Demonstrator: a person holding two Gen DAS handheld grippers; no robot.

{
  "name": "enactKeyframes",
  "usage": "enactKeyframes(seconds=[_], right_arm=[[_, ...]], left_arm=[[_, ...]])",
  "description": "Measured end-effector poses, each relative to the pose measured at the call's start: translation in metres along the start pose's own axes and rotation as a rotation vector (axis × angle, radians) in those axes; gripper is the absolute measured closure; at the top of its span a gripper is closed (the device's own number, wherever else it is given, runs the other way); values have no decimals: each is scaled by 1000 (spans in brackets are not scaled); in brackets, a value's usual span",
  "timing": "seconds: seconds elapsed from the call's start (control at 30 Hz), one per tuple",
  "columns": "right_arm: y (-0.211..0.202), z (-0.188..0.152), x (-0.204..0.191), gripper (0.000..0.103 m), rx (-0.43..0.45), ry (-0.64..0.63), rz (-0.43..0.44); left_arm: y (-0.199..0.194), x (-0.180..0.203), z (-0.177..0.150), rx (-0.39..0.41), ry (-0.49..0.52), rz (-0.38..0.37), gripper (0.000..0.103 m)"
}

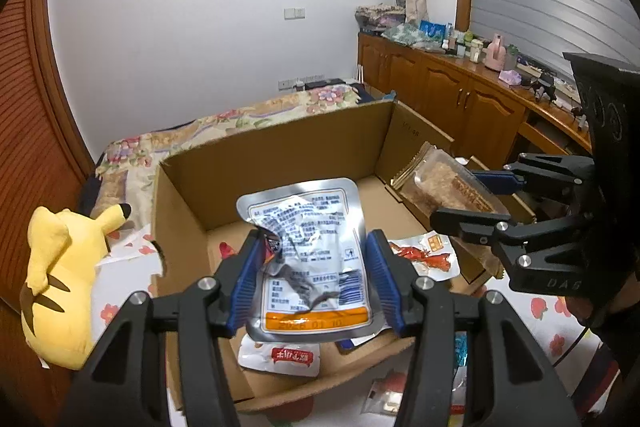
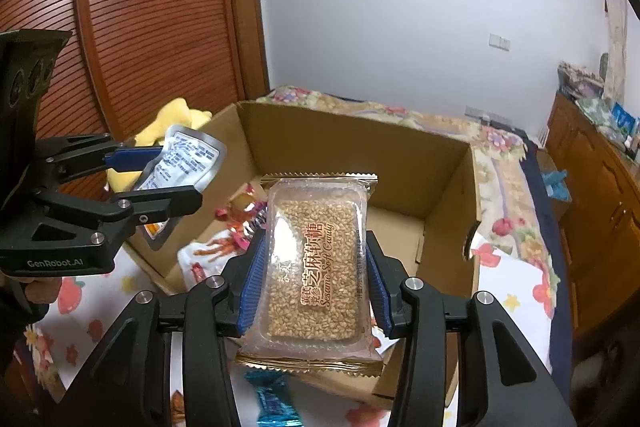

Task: Organize snacks
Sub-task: 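Open both tools to drop the packets into the box, then move both open tools back down to the remaining snacks on the table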

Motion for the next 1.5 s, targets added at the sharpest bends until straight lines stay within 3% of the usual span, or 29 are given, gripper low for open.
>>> enactKeyframes(seconds=[0.37,0.57,0.9,1.23,1.5], right_arm=[[-4,-11,6,50,10,21,-11],[-17,-17,1,44,26,30,-15],[-43,-30,-12,36,42,35,-29],[-81,-66,-44,32,45,74,-37],[-86,-108,-71,32,-1,116,-29]], left_arm=[[17,10,-5,-24,14,19,50],[23,9,-7,-17,22,80,42],[2,15,-13,11,13,57,39],[-57,28,-53,51,23,3,37],[-83,31,-106,21,31,-13,36]])
Point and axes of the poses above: each gripper's, at about its wrist camera, not at the fingertips, and y roughly the way its jaws point, x to its right, z to its top, the point moved 5 cm from there along y, roughly the way its jaws point, and after that the axes turned 14 degrees about -y, right-handed, at the moved point
